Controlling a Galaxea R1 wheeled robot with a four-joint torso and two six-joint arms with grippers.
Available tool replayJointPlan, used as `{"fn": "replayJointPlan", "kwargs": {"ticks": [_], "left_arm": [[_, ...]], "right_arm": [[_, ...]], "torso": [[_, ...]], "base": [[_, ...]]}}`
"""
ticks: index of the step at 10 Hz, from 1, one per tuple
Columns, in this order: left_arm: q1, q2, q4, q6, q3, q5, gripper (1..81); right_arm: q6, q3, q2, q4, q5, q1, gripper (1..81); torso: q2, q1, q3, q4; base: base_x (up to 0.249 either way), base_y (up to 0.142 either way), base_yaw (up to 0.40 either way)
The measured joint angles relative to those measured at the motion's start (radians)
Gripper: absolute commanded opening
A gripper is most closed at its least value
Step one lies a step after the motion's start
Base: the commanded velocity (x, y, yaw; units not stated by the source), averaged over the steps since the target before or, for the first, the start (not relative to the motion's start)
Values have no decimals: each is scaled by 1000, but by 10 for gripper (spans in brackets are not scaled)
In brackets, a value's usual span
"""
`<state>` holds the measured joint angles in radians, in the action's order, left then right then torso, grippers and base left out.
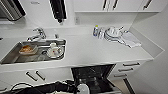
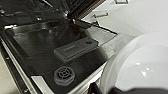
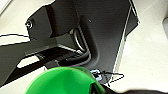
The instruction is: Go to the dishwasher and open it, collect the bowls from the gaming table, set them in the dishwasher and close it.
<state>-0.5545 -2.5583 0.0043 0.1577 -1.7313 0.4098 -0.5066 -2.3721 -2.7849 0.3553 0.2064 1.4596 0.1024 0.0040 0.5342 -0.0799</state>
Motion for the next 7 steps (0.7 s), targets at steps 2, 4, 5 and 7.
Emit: {"fn": "replayJointPlan", "kwargs": {"ticks": [2,4,5,7], "left_arm": [[46,-24,-5,3,-39,16,10],[66,-63,-5,14,-79,21,10],[63,-93,-5,16,-94,30,10],[58,-143,-4,21,-144,36,10]], "right_arm": [[0,0,-2,0,0,0,10],[0,-6,-19,0,0,0,10],[0,-6,-25,0,0,0,10],[0,-10,-24,0,1,1,10]], "torso": [[0,0,0,0],[0,0,0,0],[0,0,0,0],[0,0,0,0]], "base": [[0,0,0],[0,0,0],[0,0,0],[0,0,0]]}}
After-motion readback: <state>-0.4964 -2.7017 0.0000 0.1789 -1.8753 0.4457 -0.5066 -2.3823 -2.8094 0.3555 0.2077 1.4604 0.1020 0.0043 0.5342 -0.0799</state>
